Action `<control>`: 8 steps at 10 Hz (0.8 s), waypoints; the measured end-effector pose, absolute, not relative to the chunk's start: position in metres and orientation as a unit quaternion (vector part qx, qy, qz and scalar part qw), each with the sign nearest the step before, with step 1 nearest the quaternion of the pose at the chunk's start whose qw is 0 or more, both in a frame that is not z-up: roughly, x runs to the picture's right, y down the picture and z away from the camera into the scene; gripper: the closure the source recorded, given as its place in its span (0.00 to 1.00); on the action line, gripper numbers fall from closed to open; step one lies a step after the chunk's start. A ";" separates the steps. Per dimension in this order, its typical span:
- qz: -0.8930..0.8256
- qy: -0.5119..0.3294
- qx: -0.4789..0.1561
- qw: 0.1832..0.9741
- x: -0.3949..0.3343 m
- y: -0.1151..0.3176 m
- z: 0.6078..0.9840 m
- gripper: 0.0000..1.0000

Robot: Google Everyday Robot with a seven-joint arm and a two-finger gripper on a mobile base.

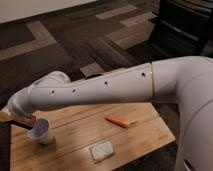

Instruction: Place the eraser in the ceramic cup

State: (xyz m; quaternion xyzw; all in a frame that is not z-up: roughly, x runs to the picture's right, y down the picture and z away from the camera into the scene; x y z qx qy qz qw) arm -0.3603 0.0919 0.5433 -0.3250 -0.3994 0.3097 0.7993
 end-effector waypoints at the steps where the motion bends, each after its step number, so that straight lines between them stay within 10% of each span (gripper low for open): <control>1: 0.322 -0.403 -0.328 0.791 -0.356 0.094 0.548 1.00; 8: 0.336 -0.415 -0.349 0.770 -0.352 0.119 0.572 1.00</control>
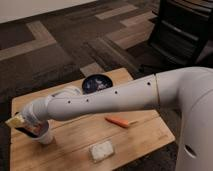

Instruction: Place the eraser in the ceramic cup

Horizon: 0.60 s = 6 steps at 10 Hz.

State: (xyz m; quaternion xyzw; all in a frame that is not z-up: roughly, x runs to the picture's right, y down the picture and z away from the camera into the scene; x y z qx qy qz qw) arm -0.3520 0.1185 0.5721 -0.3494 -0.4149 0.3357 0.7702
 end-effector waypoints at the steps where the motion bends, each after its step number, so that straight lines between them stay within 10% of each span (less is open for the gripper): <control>1: 0.332 -0.416 -0.345 0.773 -0.351 0.114 0.574 1.00; 3: 0.330 -0.416 -0.344 0.774 -0.351 0.113 0.576 0.96; 6: 0.330 -0.416 -0.344 0.774 -0.351 0.113 0.576 0.59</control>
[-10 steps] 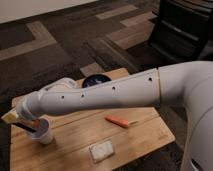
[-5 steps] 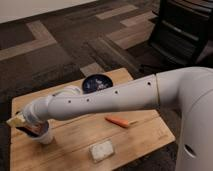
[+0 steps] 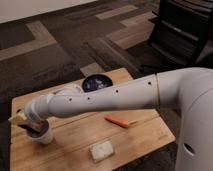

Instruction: Place the eraser in the ceramic cup

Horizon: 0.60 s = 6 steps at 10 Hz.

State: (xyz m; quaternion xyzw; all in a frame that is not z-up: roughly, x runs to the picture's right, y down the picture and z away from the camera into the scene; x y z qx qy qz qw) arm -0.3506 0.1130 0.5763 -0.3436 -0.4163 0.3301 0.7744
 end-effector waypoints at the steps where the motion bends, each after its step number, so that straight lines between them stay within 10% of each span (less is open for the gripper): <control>1: 0.330 -0.416 -0.344 0.774 -0.351 0.113 0.576 0.47; 3: 0.330 -0.416 -0.344 0.774 -0.351 0.113 0.576 0.22; 6: 0.330 -0.416 -0.344 0.774 -0.350 0.113 0.577 0.20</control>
